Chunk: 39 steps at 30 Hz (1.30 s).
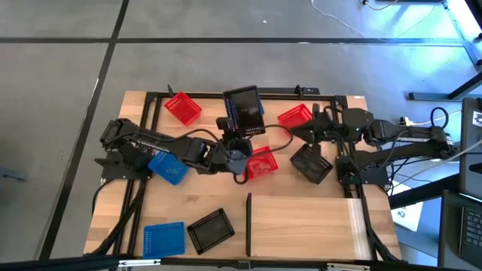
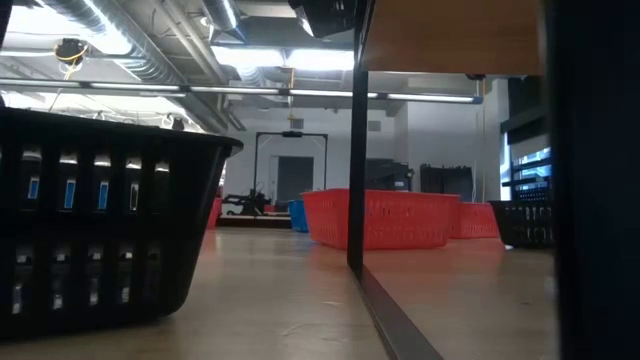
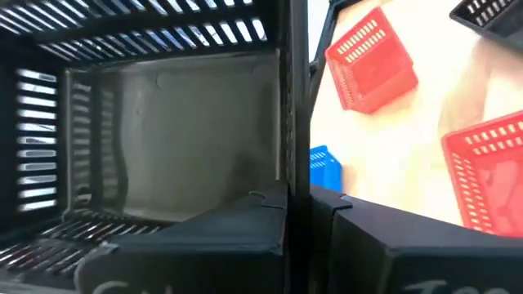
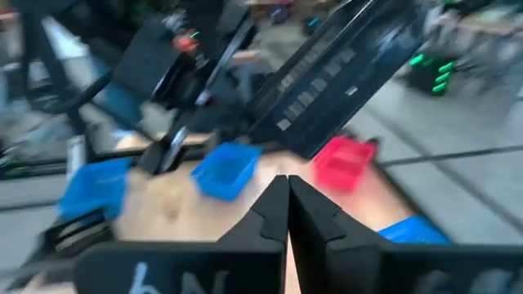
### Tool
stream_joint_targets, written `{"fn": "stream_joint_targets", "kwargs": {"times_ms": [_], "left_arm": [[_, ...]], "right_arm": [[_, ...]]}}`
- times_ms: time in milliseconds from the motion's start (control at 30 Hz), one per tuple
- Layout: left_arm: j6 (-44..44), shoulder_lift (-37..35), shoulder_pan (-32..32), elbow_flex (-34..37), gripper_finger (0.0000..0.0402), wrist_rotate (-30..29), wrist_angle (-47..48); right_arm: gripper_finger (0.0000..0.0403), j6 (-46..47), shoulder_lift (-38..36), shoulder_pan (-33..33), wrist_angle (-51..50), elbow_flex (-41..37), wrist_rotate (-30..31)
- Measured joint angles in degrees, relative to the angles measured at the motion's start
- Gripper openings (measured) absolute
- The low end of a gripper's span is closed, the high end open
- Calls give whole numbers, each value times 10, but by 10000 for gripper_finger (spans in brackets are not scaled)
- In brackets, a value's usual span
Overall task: Stack baskets on shelf by color
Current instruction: Put the top left black bin on the shelf
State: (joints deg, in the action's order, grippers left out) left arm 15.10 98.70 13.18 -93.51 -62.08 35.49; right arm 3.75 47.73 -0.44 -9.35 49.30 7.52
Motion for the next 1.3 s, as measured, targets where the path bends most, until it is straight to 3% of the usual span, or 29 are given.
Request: {"fn": "stream_joint_targets", "kwargs": {"times_ms": [100,233,467,633,700,967,1300], "left_arm": [[5,0,0,0,0,14,-6],[1,0,16,0,0,88,-38],[-15,0,37,0,0,79,-51],[-110,-3,46,0,0,226,-64],[-124,-4,55,0,0,246,-67],[-68,25,53,0,0,128,-59],[48,71,38,0,0,20,-59]], "right_arm": [[6,-33,4,15,16,0,38],[6,-31,-1,22,15,0,40],[6,18,-3,22,14,0,40],[6,4,-13,22,0,0,40],[6,17,-17,22,1,0,27],[15,106,-2,22,1,0,-1],[112,47,32,22,25,0,6]]}}
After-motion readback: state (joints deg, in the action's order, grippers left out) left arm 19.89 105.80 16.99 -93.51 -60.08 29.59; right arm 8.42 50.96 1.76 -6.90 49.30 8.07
